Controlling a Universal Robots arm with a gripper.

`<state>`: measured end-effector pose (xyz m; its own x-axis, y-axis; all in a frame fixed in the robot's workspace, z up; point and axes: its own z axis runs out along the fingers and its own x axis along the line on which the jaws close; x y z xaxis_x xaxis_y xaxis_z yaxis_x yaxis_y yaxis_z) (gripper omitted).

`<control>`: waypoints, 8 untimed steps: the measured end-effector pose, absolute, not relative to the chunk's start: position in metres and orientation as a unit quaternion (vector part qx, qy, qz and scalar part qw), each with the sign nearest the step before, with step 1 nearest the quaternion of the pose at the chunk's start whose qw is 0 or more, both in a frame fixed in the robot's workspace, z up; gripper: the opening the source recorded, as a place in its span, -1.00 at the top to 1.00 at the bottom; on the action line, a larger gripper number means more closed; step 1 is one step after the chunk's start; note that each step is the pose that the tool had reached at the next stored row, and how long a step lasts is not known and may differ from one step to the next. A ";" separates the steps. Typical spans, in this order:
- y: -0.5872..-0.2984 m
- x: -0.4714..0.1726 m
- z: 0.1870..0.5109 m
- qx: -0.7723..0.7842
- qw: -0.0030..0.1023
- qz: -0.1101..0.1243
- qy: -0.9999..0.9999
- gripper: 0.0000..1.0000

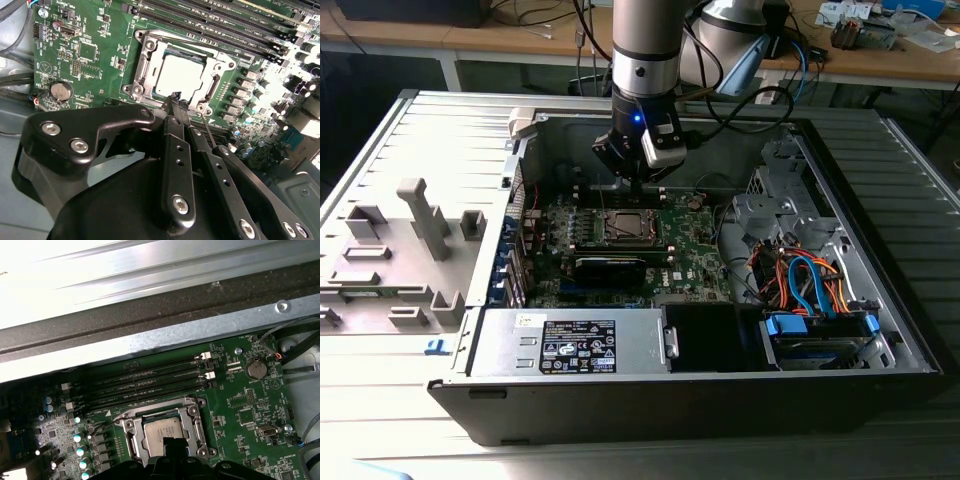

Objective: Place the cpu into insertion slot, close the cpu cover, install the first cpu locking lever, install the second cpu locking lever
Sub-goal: 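Install the first cpu locking lever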

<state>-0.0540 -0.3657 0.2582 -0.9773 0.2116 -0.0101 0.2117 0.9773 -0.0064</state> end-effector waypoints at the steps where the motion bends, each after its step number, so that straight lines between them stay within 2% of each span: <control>1: -0.366 -0.054 0.258 0.106 0.005 -0.004 0.994 0.79; 8: -0.366 -0.054 0.258 0.103 0.005 -0.004 0.995 0.79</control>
